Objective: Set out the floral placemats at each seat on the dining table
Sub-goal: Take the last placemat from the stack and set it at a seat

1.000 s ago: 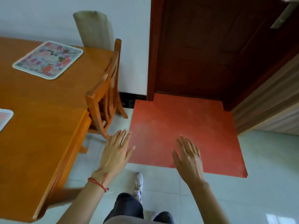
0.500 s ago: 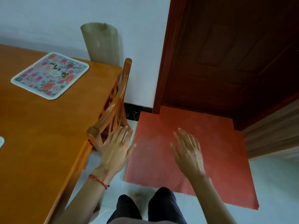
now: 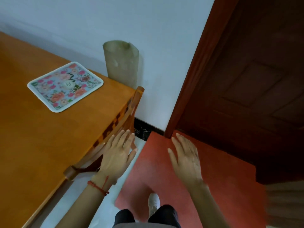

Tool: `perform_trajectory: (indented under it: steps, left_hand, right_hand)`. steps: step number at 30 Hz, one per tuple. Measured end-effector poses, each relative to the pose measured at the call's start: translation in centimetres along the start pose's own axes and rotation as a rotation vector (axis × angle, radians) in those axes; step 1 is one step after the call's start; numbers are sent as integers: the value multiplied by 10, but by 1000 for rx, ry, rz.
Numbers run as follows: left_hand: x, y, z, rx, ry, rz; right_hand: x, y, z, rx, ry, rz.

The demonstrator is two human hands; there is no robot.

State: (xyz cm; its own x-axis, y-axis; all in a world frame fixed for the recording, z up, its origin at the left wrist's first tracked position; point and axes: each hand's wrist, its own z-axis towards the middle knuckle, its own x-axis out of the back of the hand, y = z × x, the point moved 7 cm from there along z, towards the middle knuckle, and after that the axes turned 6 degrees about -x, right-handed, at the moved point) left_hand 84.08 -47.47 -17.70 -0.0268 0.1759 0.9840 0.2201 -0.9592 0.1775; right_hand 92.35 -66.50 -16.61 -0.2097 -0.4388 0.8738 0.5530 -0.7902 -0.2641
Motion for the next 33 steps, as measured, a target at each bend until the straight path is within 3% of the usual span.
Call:
perform_trajectory:
  steps: [8,19,33]
  left_hand:
    - [13,-21,34,213,51,44]
    - [29,-99,49,444,38,76]
    - [35,-235,97,589,11,1]
  right_hand:
    - [-27,5,82,166,-68,69]
    - [-79,-62,165,364,-80,180]
    - [-157,-161,267,366,-288,186]
